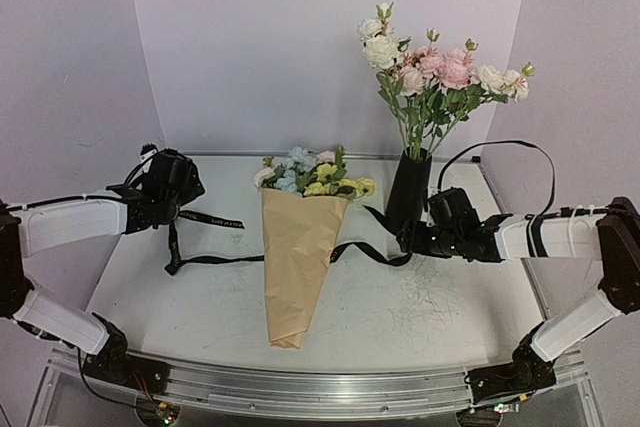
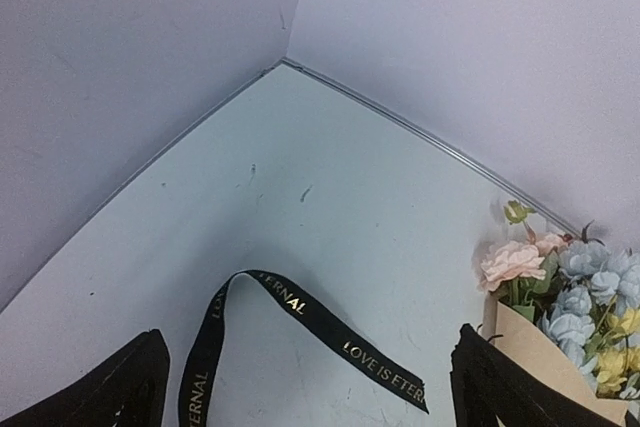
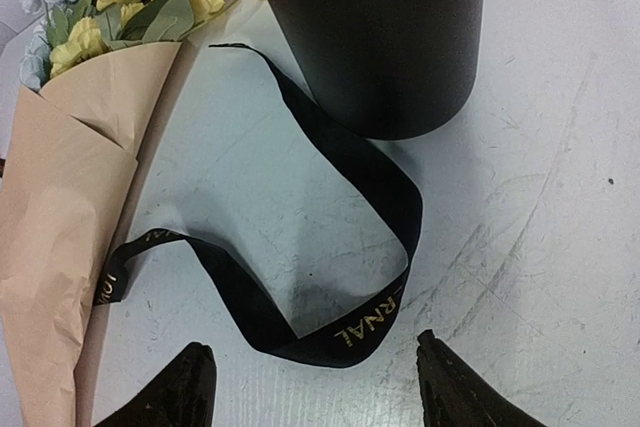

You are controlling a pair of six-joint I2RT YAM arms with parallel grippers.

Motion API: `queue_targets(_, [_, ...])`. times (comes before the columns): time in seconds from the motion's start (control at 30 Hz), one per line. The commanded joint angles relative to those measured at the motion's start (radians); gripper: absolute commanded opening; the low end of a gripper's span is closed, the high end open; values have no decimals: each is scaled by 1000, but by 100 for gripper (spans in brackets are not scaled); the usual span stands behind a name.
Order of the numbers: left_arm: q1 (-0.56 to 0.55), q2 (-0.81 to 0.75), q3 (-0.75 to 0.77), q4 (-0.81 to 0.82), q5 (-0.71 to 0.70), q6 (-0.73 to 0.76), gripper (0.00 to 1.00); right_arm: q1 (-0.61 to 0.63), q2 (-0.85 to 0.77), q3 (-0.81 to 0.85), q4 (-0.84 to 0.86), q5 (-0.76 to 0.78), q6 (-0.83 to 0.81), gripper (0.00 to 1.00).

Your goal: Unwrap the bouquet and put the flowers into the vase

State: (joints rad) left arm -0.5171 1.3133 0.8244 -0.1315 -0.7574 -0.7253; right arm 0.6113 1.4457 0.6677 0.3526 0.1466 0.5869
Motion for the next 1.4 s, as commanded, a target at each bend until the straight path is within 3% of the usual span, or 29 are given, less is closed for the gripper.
queue_targets(0.0, [-3,73,118,11,165,158,100,0,15,50,17,-55,-17,69])
queue_targets(0.1, [-3,130,162,45,426,264,100,18,39,93,1,-84,-39,64])
queue_targets(0.2, [-3,180,159,119,690,320,100,105,95,182,-87,7,-64,63])
queue_targets(0.3, [-4,226,155,167,805,313,96,163,142,214,-59,-41,-65,64])
queue_targets(0.43, [-5,285,158,187,885,297,84,180,227,181,138,-266,23,63])
queue_targets(0.57, [-9,310,130,245,1022,292,78,201,329,204,257,-376,98,59])
queue_targets(0.73, [-27,349,119,262,1088,292,76,214,427,261,291,-429,156,51])
queue_targets(1.37, [-72,477,122,280,1124,299,67,215,524,333,302,-328,221,27])
